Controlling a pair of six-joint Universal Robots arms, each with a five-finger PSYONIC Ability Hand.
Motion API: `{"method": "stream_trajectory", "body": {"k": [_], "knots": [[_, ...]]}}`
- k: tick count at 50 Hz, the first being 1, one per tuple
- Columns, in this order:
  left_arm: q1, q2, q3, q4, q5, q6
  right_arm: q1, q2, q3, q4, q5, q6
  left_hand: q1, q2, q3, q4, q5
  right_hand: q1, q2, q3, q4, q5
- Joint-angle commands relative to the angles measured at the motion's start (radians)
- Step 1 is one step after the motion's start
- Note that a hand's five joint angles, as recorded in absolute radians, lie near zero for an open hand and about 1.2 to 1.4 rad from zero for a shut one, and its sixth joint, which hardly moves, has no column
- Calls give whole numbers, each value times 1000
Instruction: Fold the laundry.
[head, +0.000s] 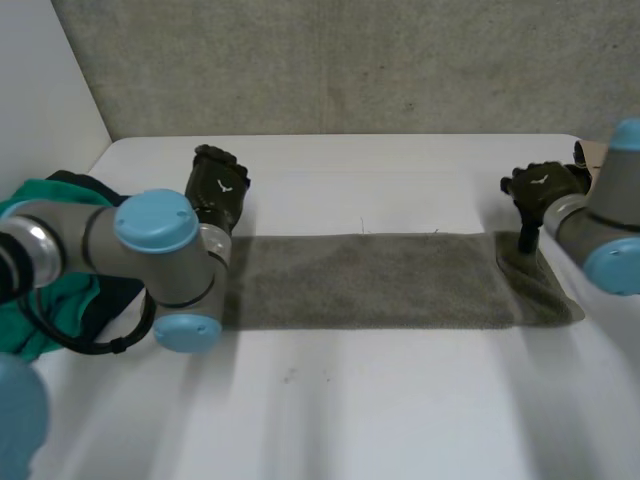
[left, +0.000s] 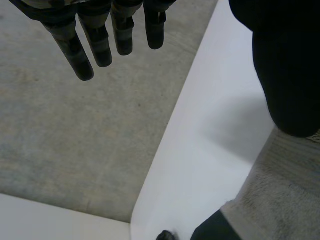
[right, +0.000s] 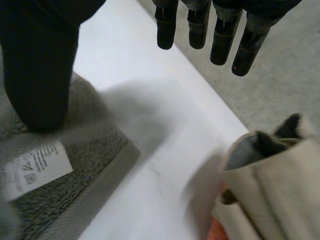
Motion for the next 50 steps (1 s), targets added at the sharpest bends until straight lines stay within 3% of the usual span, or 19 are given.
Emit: {"method": "stream_trajectory", "body": {"k": [1, 10, 19, 24, 26, 29, 35, 42, 46, 50], "knots": [[41, 222, -251, -2, 6, -20, -102, -295, 346, -1, -156, 20, -18, -33, -39, -30, -48, -29, -47, -41, -62, -72], [43, 358, -472, 2, 19, -152, -240, -375, 634, -32, -260, -32, -18, -33, -39, -30, -48, -10, -28, -22, -43, -53], [40, 356, -492, -1, 19, -198, -258, -353, 708, -129, -285, -121, -18, -33, -39, -30, -48, 101, 83, 89, 69, 59], [38, 355, -492, -1, 19, -198, -258, -274, 684, -135, -278, -134, -18, -33, -39, -30, -48, 239, 221, 227, 207, 197], [38, 355, -492, -1, 19, -198, -257, -257, 672, -147, -283, -132, -18, -33, -39, -30, -48, 704, 686, 692, 671, 661], [35, 355, -492, -1, 19, -199, -260, -251, 661, -156, -272, -135, -18, -33, -39, -30, -48, 1191, 1173, 1179, 1158, 1148], [32, 361, -493, -1, 18, -199, -309, -271, 670, -181, -263, -134, -18, -33, -39, -30, -48, 1193, 1175, 1180, 1160, 1150], [35, 408, -510, -2, 18, -199, -455, -321, 661, -207, -231, -148, -18, -33, -39, -30, -48, 1193, 1175, 1180, 1160, 1150], [41, 431, -522, -4, 18, -198, -541, -320, 616, -198, -187, -255, -18, -33, -39, -30, -48, 1193, 1175, 1180, 1160, 1150], [46, 445, -533, -4, 18, -198, -551, -324, 598, -205, -171, -359, -18, -33, -39, -30, -48, 1193, 1175, 1180, 1160, 1150]]}}
